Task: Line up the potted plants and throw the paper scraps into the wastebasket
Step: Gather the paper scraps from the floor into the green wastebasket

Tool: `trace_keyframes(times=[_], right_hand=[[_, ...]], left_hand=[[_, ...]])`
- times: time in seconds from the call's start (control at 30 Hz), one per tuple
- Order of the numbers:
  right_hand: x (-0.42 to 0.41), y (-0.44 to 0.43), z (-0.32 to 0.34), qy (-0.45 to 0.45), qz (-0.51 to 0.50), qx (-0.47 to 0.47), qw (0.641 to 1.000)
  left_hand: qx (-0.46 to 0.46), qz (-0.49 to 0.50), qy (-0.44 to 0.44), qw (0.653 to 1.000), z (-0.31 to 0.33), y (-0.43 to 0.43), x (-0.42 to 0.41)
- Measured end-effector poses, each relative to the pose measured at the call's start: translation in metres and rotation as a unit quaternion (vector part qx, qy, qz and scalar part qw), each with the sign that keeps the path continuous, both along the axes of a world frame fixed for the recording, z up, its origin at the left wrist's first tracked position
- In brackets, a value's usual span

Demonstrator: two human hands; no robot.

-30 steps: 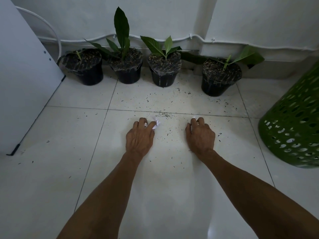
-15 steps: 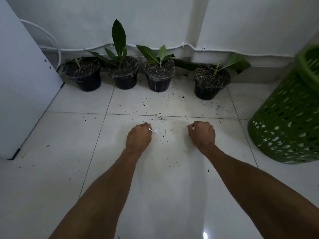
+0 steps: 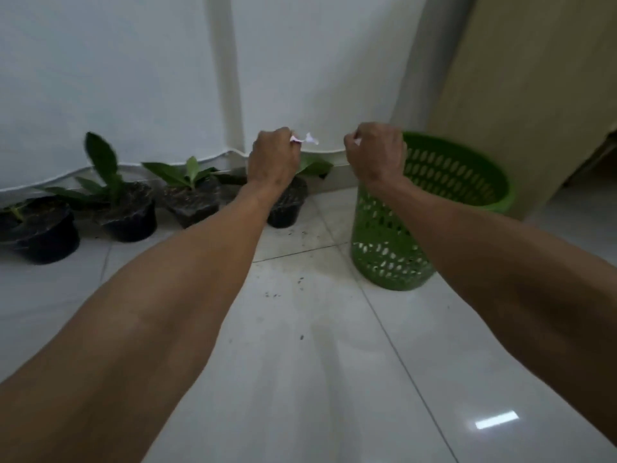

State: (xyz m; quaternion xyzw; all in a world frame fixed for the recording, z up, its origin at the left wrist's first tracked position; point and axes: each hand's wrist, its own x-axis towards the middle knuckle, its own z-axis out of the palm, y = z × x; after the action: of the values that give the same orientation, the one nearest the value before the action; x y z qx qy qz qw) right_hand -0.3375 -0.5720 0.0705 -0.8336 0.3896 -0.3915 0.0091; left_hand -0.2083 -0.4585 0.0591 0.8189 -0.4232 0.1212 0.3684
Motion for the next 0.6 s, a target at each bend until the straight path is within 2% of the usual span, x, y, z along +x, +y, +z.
trace_keyframes(times=[0.13,0.23,0.4,0.5,0.6], right_hand=[[-0.058,-0.045,0.012,0.030,-0.123,0.075,0.989],[-0.092,-0.068,0.001,0.055,-0.172,0.121,0.976],[-0.119,-0.094,-0.011,0.088,-0.192,0.216,0.953],[-0.123,-0.102,-0.011,0.128,-0.172,0.233,0.948],[-0.127,-0.109,-0.012,0.122,-0.150,0.261,0.946]], left_hand=[[0.016,-0.094,-0.005,0.995,0.024,-0.079,-0.062],[0.054,-0.154,-0.041,0.986,0.016,-0.120,-0.096],[0.127,-0.198,-0.063,0.970,-0.004,-0.161,-0.124],[0.181,-0.213,-0.055,0.959,-0.012,-0.171,-0.128],[0.232,-0.220,-0.048,0.946,-0.012,-0.171,-0.126]])
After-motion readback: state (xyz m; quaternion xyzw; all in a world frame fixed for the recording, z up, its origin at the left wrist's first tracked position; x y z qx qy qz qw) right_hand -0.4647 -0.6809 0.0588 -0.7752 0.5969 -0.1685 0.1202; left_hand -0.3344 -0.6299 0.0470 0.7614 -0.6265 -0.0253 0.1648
